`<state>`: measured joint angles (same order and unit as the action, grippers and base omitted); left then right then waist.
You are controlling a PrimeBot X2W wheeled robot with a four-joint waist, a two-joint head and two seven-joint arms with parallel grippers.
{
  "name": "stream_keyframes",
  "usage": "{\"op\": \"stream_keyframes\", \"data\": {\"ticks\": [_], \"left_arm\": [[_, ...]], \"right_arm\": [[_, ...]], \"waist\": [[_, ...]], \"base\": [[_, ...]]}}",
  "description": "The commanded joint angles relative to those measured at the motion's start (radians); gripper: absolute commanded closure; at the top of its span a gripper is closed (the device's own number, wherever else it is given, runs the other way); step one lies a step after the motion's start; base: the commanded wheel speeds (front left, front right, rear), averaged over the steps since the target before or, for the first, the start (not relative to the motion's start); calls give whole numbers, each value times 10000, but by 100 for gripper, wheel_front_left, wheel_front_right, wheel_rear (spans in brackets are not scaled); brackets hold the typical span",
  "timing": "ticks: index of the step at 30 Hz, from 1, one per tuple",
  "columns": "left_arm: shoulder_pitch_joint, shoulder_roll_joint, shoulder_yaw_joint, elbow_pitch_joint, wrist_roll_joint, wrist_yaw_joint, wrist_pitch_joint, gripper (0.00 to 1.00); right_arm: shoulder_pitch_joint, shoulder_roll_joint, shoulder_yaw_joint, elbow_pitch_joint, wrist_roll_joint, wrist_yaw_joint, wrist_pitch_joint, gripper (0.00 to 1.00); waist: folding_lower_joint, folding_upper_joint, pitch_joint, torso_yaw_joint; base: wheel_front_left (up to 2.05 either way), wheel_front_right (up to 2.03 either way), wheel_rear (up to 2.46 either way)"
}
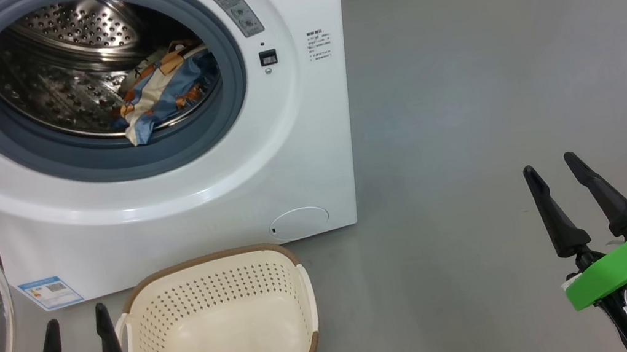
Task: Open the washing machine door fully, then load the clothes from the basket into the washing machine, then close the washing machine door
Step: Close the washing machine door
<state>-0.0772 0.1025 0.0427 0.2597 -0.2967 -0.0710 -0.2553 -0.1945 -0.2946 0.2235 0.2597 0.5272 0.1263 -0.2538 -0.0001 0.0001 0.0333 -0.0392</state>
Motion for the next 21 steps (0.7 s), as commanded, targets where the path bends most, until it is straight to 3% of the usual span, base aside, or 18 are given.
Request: {"op": "stream_keyframes", "data": {"ticks": [1,21], "left_arm": [[-241,116,370,-251,138,-45,-65,0],[-262,2,512,-170,325,-195,-65,0]], "right_arm": [[-7,-140,110,-206,11,44,-80,0],[44,-122,111,-202,-2,44,-80,0]], "waist": [[1,-1,-3,-8],[1,-1,-58,-17]], "base": [[-19,19,0],[0,0,0]]}}
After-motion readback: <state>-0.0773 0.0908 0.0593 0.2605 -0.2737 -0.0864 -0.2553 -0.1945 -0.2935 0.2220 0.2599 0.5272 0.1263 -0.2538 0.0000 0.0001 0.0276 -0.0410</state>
